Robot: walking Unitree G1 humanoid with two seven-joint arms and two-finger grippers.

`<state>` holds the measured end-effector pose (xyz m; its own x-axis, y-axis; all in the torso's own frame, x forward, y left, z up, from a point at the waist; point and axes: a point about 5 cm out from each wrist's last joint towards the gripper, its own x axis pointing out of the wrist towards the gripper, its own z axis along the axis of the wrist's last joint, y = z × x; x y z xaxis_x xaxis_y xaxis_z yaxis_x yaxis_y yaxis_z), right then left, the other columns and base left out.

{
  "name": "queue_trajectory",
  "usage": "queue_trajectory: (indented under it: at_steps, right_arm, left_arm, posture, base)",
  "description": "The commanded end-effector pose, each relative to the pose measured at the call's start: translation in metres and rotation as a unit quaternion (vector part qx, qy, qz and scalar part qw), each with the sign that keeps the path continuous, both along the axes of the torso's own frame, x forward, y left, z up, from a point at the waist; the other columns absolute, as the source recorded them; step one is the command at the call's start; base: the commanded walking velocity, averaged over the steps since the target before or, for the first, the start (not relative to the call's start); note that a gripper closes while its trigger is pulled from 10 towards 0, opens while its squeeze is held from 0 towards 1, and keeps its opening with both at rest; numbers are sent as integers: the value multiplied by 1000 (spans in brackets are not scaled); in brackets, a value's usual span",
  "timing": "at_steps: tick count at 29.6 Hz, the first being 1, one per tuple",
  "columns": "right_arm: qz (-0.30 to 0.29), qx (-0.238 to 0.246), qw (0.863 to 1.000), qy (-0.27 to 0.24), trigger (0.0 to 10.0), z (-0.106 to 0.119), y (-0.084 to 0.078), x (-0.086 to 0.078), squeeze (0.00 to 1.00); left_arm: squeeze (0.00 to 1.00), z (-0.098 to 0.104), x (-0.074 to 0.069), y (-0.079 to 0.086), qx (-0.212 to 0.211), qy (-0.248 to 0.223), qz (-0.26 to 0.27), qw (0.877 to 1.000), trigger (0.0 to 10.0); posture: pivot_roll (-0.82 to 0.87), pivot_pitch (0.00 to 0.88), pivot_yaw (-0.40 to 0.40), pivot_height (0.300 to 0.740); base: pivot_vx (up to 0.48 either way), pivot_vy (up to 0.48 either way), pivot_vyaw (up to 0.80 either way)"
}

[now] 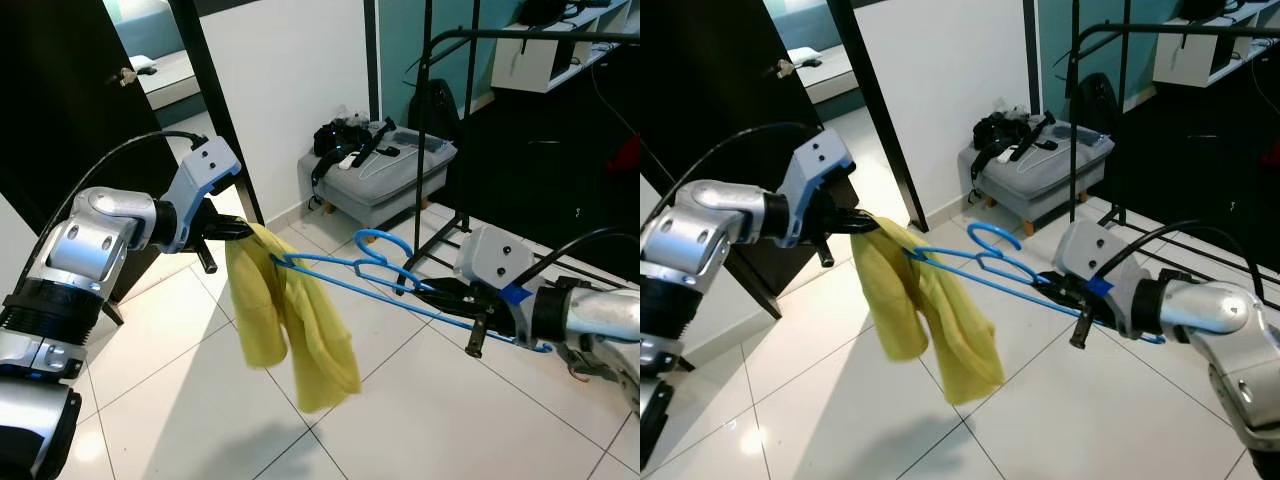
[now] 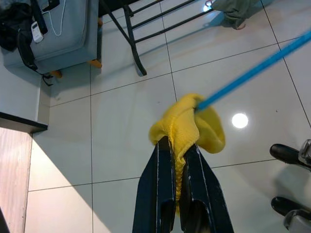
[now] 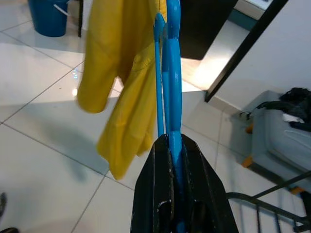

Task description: Hang hanger

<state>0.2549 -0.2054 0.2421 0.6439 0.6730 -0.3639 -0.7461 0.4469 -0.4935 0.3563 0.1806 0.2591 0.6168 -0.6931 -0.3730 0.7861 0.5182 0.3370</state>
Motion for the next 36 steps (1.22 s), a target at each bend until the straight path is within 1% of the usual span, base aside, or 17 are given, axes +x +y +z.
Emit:
queue_trajectory:
  at_steps: [1,6,9,17,20,21,23,24,26,30,32,33,35,36]
  right_arm:
    - [14,9,1000,-8,10000,5,5,-4,0]
    - [25,17,1000,-9,10000,7,7,-7,0]
    - [42,30,999,-13,10000,11,13,-10,0]
    - [43,30,999,-14,10000,11,14,-10,0]
    - [43,29,999,-15,10000,12,14,-9,0]
    - [43,29,999,-15,10000,12,14,-9,0]
    - [47,26,999,-10,10000,10,15,-9,0]
    - [47,26,999,-10,10000,10,15,-9,0]
    - [56,23,998,3,10000,6,18,-11,0]
    - [61,22,998,9,10000,5,19,-12,0]
    - [73,21,997,20,10000,1,21,-14,0]
    - [74,15,997,24,10000,0,20,-13,0]
    - [74,15,997,24,10000,0,20,-13,0]
    - [74,11,997,26,10000,-1,20,-13,0]
  left_arm:
    - [0,4,-2,5,17,-4,0,1000,10000]
    - [0,3,-2,4,21,-4,-4,1000,10000]
    - [0,0,-1,2,30,-4,-9,1000,10000]
    - [0,0,-4,-1,36,-10,-28,999,10000]
    - [0,0,-8,-3,41,-16,-51,998,10000]
    - [0,0,-8,-3,41,-16,-51,998,10000]
    - [0,2,-12,-5,40,-27,-77,996,10000]
    - [0,2,-12,-5,40,-27,-77,996,10000]
    - [0,4,-18,-10,37,-47,-114,992,10000]
    - [0,5,-21,-12,39,-57,-131,989,10000]
    - [0,5,-25,-14,52,-72,-154,984,10000]
    - [0,4,-28,-12,66,-77,-165,981,10000]
    - [0,4,-28,-12,66,-77,-165,981,10000]
    - [0,3,-29,-11,76,-80,-172,979,10000]
  posture:
    - [-113,0,221,740]
    - [-116,0,226,740]
    - [-119,0,226,740]
    - [-117,0,224,740]
    - [-117,0,224,740]
    - [-117,0,224,740]
    - [-117,0,224,740]
    - [-117,0,224,740]
    - [-115,0,215,740]
    - [-115,0,215,740]
    - [-111,0,209,740]
    - [-111,0,209,740]
    - [-111,0,209,740]
    - [-111,0,209,740]
  base:
    - [0,0,0]
    - [0,0,0]
    - [0,0,0]
    - [0,0,0]
    - [0,0,0]
    - [0,0,0]
    - [0,0,0]
    - [0,0,0]
    - [0,0,0]
    - [0,0,0]
    - [0,0,0]
    - [0,0,0]
    - [0,0,0]
    - [0,0,0]
